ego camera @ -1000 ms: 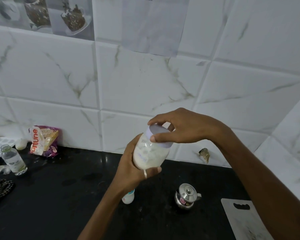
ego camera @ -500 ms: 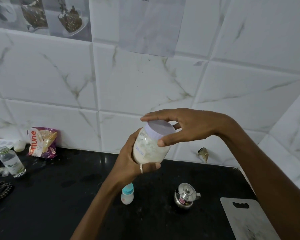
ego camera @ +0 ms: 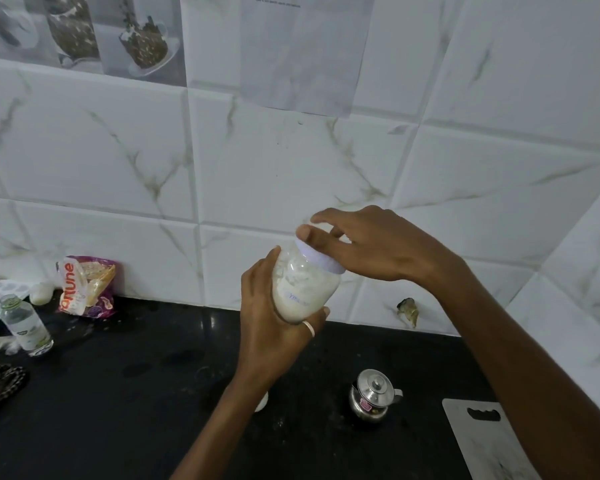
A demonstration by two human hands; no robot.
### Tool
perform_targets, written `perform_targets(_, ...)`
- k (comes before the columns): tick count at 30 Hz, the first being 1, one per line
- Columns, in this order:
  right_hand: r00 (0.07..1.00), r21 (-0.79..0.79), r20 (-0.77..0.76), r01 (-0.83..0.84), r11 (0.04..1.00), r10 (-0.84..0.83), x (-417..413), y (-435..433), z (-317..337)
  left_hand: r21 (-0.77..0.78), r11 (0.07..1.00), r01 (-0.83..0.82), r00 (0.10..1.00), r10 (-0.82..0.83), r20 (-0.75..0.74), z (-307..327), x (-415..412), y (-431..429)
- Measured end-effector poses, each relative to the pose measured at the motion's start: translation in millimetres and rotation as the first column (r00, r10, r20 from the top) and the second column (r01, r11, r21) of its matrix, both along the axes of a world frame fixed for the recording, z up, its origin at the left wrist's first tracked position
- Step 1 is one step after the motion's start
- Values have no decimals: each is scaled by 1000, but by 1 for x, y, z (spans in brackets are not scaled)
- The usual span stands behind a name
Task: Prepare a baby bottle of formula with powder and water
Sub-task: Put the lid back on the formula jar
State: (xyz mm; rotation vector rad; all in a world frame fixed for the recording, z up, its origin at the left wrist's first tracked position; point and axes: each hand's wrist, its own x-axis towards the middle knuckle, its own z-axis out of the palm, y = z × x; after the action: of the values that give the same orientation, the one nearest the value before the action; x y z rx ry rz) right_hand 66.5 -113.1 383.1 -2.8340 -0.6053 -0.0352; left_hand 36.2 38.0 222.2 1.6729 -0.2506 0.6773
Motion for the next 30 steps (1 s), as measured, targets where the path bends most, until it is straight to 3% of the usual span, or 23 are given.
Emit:
perform_targets(4, 966, 210, -162, -167, 963, 203, -1, -14, 16, -104, 961, 258, 954, -270, -129, 13, -3, 15)
perform_targets(8, 883, 249, -286, -307, 919, 372, -1, -26, 24, -156, 904, 398, 882, -424, -207, 14, -2, 22)
perform_targets(12, 924, 222, -190, -290, 931, 333, 1, -26, 22, -111, 924, 365, 904, -381, -196, 18, -3, 17)
perform_targets(18, 963, 165, -39, -256, 952, 266, -1, -14, 12, 39, 990, 138, 984, -133, -118, 3, 0, 2)
perform_targets(23, 964, 164, 31, -267, 950, 265, -2, -9, 0, -77, 970, 229, 960, -238, -149, 11, -3, 8)
perform_targets(26, 957, 283, 20, -283, 916, 290, -2, -6, -8, -184, 915, 360, 908, -389, -158, 19, -4, 18)
perform_targets(30, 959, 569, 16, -240, 786, 282, -1, -1, -19, -201, 888, 413, 878, -447, -172, 26, -1, 22)
